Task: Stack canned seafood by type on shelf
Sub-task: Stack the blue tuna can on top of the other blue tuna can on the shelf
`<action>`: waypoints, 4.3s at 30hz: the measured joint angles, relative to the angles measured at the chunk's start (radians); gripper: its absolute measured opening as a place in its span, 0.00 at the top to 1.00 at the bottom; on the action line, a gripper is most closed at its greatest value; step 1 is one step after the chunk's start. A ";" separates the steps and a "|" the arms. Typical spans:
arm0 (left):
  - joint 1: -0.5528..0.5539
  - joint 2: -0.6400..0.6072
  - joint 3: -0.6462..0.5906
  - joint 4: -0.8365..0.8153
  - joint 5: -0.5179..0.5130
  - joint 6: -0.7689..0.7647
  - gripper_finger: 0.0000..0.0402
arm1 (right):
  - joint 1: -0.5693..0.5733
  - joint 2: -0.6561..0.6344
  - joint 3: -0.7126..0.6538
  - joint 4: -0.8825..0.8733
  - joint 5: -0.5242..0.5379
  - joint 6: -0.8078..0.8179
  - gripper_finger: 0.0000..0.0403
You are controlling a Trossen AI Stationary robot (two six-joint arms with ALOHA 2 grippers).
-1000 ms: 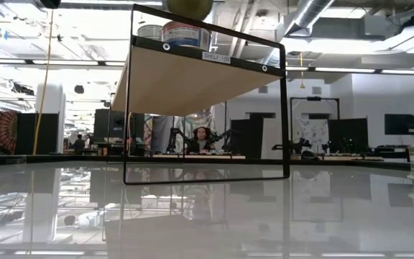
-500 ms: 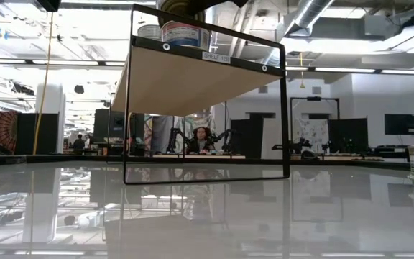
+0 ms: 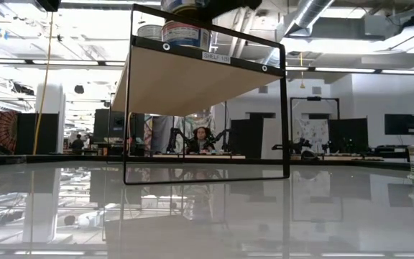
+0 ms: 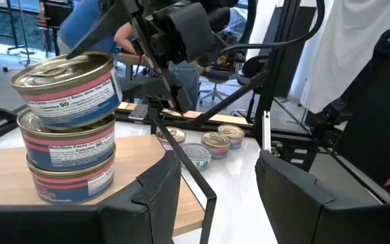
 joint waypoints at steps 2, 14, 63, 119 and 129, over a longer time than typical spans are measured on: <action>0.000 0.000 0.000 0.000 -0.001 0.000 0.55 | 0.008 0.000 0.013 -0.013 -0.012 0.008 0.25; 0.000 0.000 0.000 0.001 -0.002 -0.008 0.55 | 0.009 0.000 0.080 -0.145 -0.075 0.136 0.14; -0.001 0.000 0.000 -0.099 0.153 0.108 0.55 | -0.148 -0.352 -0.738 -0.613 -0.918 1.073 0.30; -0.001 0.000 0.000 -0.125 0.110 0.141 0.55 | -0.306 -0.567 -0.613 -0.580 -0.698 1.060 0.70; -0.001 0.000 0.000 -0.124 0.091 0.153 0.55 | -0.197 -0.497 -0.627 -0.511 -0.685 1.324 0.16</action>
